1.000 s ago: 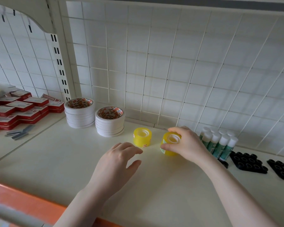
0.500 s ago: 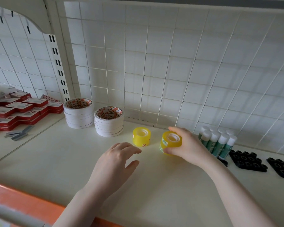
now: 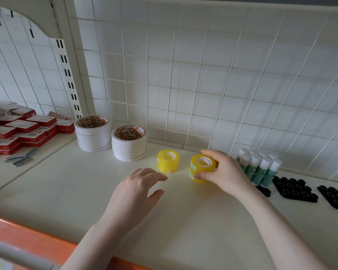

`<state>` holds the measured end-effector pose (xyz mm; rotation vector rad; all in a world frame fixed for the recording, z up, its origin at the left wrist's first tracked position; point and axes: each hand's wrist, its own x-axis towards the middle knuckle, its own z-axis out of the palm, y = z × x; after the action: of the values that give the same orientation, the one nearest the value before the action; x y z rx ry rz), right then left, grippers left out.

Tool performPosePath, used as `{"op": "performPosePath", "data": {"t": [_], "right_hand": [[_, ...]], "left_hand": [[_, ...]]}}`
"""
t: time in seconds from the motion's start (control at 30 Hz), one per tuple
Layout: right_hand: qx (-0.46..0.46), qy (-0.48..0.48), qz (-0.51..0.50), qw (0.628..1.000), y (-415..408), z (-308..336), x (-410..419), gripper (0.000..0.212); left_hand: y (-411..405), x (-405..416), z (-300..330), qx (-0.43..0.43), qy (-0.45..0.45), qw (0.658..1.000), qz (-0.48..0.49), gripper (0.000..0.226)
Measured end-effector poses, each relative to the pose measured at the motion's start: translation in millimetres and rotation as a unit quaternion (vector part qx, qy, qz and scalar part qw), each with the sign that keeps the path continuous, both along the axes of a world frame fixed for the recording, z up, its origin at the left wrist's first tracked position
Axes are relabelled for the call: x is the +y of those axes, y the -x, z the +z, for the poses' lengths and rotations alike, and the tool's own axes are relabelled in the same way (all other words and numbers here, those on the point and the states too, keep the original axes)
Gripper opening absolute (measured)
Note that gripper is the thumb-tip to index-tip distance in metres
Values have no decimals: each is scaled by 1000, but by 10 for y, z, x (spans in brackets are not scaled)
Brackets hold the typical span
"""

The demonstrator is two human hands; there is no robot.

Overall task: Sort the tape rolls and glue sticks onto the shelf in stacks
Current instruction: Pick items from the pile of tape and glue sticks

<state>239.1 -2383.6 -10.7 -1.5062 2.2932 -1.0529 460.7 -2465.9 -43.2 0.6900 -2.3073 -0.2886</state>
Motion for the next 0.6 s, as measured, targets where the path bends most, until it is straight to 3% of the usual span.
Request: {"op": "performPosePath", "data": {"t": [0.2,0.37,0.6], "right_hand": [[-8,-8,-4,1000,-12,-41,13,83],[59,-31,4,998,-81,31,86,89],[163,-17,-47,985,-203,166,430,59]], "left_hand": [[-9,20,20,-14,-22,1000,-2,31],[-5,46,67,-7,-56,998,-3,27],[-28,102,101,-24,-68,997,-13,27]]}}
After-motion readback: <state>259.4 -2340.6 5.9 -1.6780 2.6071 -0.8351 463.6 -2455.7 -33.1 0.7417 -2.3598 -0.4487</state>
